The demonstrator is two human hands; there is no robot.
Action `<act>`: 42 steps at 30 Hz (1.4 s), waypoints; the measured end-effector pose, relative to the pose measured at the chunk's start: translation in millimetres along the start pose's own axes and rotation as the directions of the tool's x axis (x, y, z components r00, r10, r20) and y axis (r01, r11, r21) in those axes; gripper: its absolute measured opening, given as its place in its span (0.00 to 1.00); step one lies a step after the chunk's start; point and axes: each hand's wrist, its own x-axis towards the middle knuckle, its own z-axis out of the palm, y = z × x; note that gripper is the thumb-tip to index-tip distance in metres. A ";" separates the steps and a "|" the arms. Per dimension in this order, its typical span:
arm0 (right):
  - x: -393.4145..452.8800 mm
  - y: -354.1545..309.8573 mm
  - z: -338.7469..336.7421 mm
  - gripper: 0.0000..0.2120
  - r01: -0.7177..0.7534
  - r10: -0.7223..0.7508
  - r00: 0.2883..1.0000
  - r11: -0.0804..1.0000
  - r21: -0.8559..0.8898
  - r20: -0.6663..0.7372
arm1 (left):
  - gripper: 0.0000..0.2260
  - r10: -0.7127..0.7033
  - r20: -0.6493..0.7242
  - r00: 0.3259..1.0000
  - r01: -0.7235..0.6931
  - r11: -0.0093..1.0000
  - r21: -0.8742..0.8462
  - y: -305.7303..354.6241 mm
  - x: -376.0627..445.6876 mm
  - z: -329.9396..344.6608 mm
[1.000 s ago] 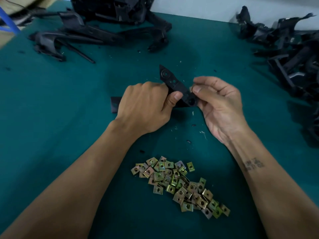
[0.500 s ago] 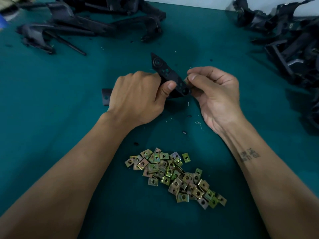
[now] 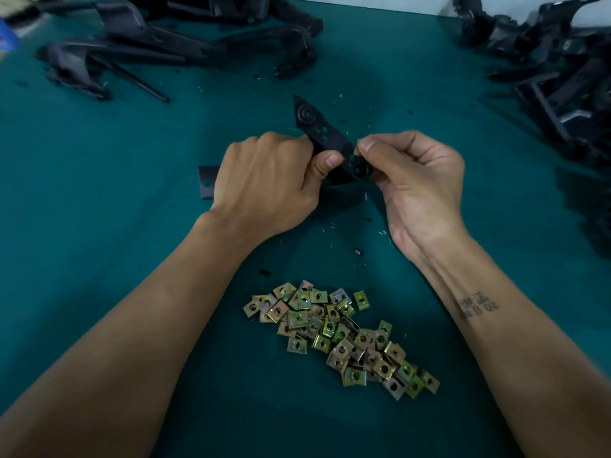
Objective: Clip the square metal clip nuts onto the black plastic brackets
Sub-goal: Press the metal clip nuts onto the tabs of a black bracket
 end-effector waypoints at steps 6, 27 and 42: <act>0.5 2.6 2.0 0.06 0.026 -0.024 0.999 0.997 -0.077 0.023 | 0.21 0.011 -0.006 1.000 -0.011 1.000 -0.005 0.9 0.4 0.5; -3.0 0.9 7.7 0.07 0.003 -0.002 1.000 0.993 -0.115 0.013 | 0.22 -0.077 -0.008 0.997 0.077 0.997 0.031 2.2 0.1 0.5; -45.6 -18.2 -25.1 0.09 0.071 -0.002 0.984 0.923 -0.379 0.178 | 0.24 -0.126 0.016 0.992 0.125 0.991 0.053 0.1 0.9 0.8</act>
